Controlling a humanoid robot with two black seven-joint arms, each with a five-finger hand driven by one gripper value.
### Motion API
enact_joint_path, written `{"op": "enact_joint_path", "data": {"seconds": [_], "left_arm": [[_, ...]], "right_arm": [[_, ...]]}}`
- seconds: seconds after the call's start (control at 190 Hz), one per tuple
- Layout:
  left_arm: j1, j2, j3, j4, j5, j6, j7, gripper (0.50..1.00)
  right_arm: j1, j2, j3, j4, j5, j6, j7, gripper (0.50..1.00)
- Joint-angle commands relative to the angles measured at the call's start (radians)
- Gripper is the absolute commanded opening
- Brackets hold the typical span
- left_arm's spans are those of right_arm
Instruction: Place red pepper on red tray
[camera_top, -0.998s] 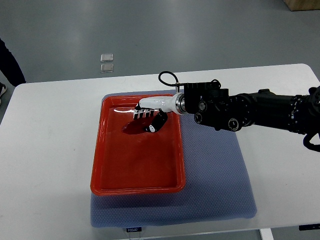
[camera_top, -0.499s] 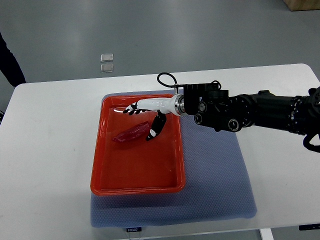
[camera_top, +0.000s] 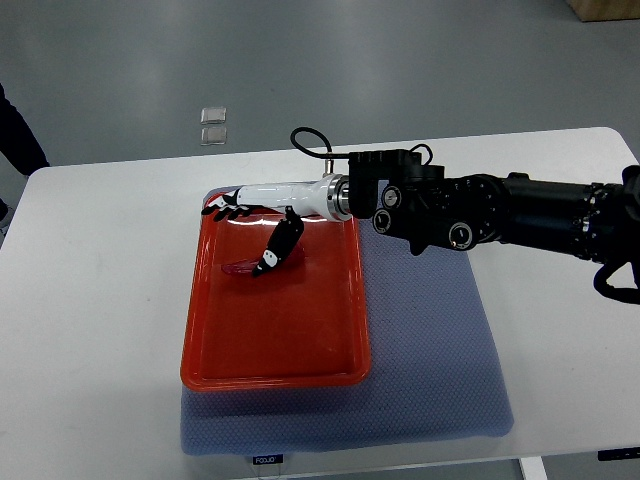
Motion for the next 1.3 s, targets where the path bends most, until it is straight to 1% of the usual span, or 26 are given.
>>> {"op": "enact_joint_path", "data": {"seconds": [0.0, 0.053, 0.116, 0.289, 0.41, 0.473, 0.62, 0.751, 0.835, 0.904, 0.993, 1.067, 1.187, 1.292], "left_arm": [[0.0, 0.0, 0.0, 0.0, 0.0, 0.0, 0.0, 1.0], [0.0, 0.0, 0.0, 0.0, 0.0, 0.0, 0.0, 1.0], [0.0, 0.0, 0.0, 0.0, 0.0, 0.0, 0.0, 1.0], [0.0, 0.0, 0.0, 0.0, 0.0, 0.0, 0.0, 1.0], [0.0, 0.0, 0.0, 0.0, 0.0, 0.0, 0.0, 1.0], [0.0, 0.0, 0.0, 0.0, 0.0, 0.0, 0.0, 1.0], [0.0, 0.0, 0.0, 0.0, 0.0, 0.0, 0.0, 1.0], [0.0, 0.0, 0.0, 0.0, 0.0, 0.0, 0.0, 1.0], [0.0, 0.0, 0.0, 0.0, 0.0, 0.0, 0.0, 1.0], [0.0, 0.0, 0.0, 0.0, 0.0, 0.0, 0.0, 1.0], [0.0, 0.0, 0.0, 0.0, 0.0, 0.0, 0.0, 1.0], [0.0, 0.0, 0.0, 0.0, 0.0, 0.0, 0.0, 1.0], [0.0, 0.0, 0.0, 0.0, 0.0, 0.0, 0.0, 1.0], [0.0, 0.0, 0.0, 0.0, 0.0, 0.0, 0.0, 1.0]], "right_arm": [[0.011, 0.0, 0.014, 0.072, 0.0, 0.01, 0.021, 0.913], [0.011, 0.0, 0.016, 0.1, 0.0, 0.008, 0.037, 0.911], [0.011, 0.0, 0.014, 0.111, 0.0, 0.008, 0.042, 0.911], [0.003, 0.0, 0.057, 0.056, 0.017, -0.03, 0.042, 0.913], [-0.043, -0.003, 0.201, 0.027, 0.092, -0.042, 0.042, 0.913], [-0.084, -0.023, 0.284, 0.004, 0.166, -0.045, 0.042, 0.911], [-0.175, -0.028, 0.491, -0.044, 0.308, -0.093, 0.044, 0.913], [-0.263, -0.029, 0.72, -0.069, 0.333, -0.104, 0.042, 0.913], [-0.296, -0.029, 0.822, -0.09, 0.337, -0.107, 0.036, 0.911], [-0.325, -0.035, 0.905, -0.122, 0.371, -0.136, 0.031, 0.911], [-0.343, -0.04, 0.942, -0.171, 0.445, -0.179, 0.031, 0.911], [-0.346, -0.044, 0.942, -0.208, 0.532, -0.199, 0.031, 0.911], [-0.348, -0.06, 0.941, -0.254, 0.663, -0.202, 0.031, 0.911], [-0.353, -0.067, 0.947, -0.293, 0.718, -0.191, 0.031, 0.911]]}}
